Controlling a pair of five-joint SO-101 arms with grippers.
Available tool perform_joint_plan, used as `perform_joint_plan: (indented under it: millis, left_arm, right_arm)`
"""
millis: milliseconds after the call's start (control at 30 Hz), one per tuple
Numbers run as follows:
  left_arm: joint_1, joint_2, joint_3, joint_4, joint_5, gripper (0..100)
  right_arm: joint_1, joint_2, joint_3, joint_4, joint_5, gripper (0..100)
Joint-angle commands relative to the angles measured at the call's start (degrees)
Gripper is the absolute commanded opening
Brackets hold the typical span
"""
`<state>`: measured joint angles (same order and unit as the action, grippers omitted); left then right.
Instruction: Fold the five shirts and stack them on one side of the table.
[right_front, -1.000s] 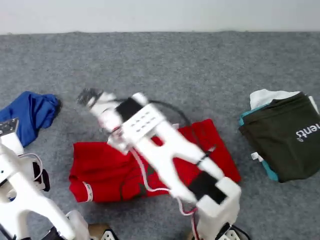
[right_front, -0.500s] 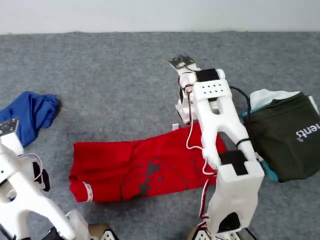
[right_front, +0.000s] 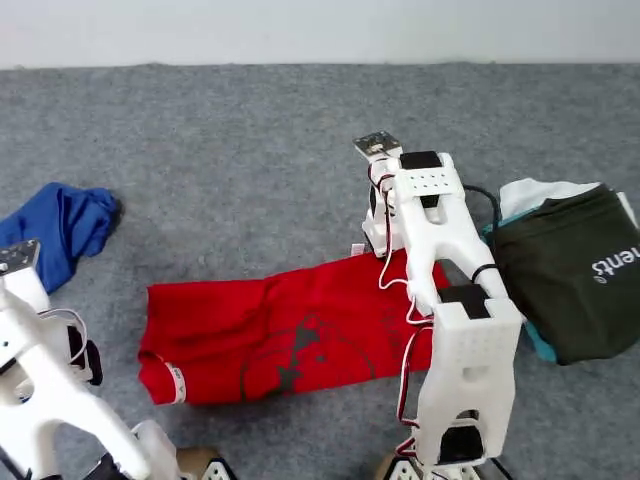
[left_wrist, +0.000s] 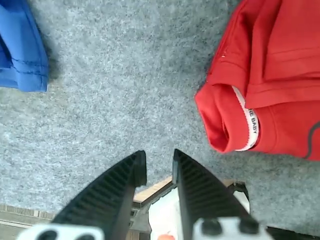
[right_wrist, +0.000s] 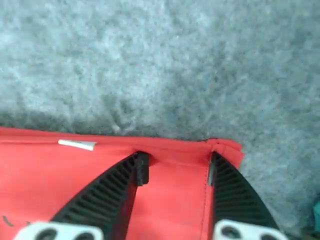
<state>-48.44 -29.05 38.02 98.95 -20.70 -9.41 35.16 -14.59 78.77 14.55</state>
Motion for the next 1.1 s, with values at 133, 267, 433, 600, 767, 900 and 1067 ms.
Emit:
perform_joint_plan:
  millis: [133,267,433,600,767,900,1067]
  left_arm:
    - [0.0,-0.18,-0.13,-0.09,0.44,10]
    - [0.0,-0.18,-0.13,-0.09,0.44,10]
    - [0.0,-0.18,-0.04,-0.09,0.44,10]
    - [0.0,-0.18,-0.04,-0.09,0.44,10]
    - [0.0,-0.18,-0.04,-0.09,0.44,10]
    - [0.0,-0.26,-0.04,-0.09,0.44,10]
    - [0.0,-0.26,-0.04,-0.09,0.44,10]
  right_arm:
    - [-0.13,4.35,-0.88,-0.31,5.8,10.2]
    - [-0.75,5.32,-0.88,1.1,7.91,2.8]
    - [0.57,5.05,-2.2,1.1,7.74,1.0]
    - [4.18,5.05,-8.53,1.8,6.59,1.0]
    - [7.08,5.23,-13.27,4.79,4.31,1.0]
    - [7.78,5.67,-14.24,5.85,4.48,1.1]
    - [5.58,6.99,-14.51,9.19,4.57,2.4]
